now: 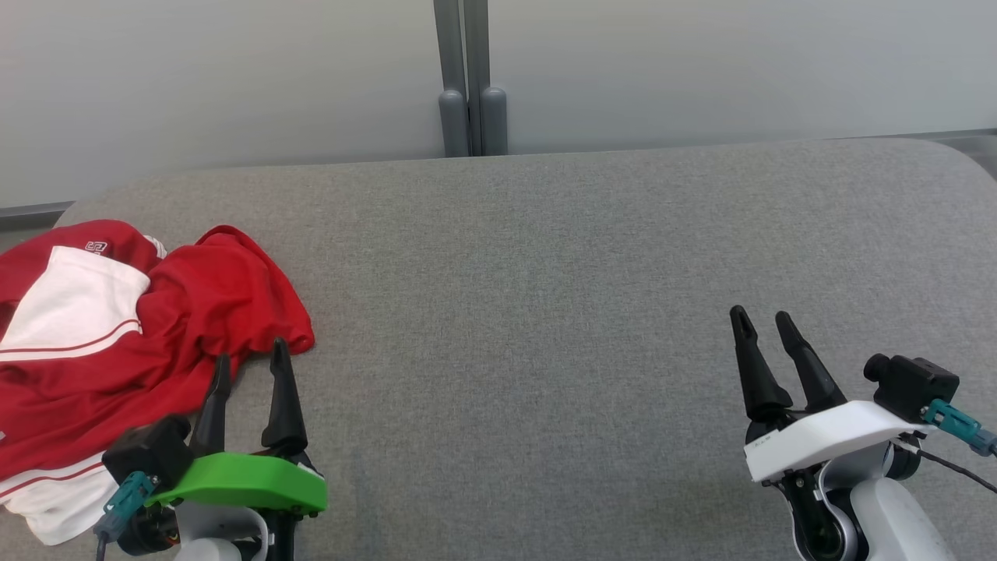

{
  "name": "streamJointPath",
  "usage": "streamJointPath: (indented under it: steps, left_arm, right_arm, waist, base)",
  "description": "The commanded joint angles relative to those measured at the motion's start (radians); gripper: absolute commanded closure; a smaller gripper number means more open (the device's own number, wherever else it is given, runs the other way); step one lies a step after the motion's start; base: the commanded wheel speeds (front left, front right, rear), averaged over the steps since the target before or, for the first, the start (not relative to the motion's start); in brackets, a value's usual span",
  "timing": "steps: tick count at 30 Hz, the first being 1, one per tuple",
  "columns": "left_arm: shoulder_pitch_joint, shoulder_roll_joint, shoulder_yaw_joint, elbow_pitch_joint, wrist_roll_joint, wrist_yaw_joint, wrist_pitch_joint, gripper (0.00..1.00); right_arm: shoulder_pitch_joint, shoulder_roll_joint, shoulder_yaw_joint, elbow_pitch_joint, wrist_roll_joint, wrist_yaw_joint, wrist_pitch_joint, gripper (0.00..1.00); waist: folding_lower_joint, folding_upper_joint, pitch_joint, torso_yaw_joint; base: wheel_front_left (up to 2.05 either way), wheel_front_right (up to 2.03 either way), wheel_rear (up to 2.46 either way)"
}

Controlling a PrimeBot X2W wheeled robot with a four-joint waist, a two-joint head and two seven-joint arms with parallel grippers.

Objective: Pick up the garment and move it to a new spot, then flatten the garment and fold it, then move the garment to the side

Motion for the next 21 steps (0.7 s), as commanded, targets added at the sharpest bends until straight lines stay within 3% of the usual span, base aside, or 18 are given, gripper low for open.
streamJointPath:
  steps: [1, 21]
  left_arm:
    - [-0.005, 0.008, -0.001, -0.011, 0.032, 0.006, -0.01, 0.0]
    - [0.001, 0.009, -0.024, -0.019, 0.202, 0.015, -0.056, 0.0]
  right_arm:
    - [-0.016, -0.007, 0.003, -0.011, -0.026, 0.0, -0.01, 0.0]
    - [-0.025, -0.019, 0.024, -0.01, -0.197, 0.0, -0.057, 0.0]
  waist:
    - [0.0, 0.0001, 0.0, 0.001]
    - [0.0, 0.0001, 0.002, 0.009]
  base:
    - [0.0, 0.0, 0.0]
    - [0.0, 0.0, 0.0]
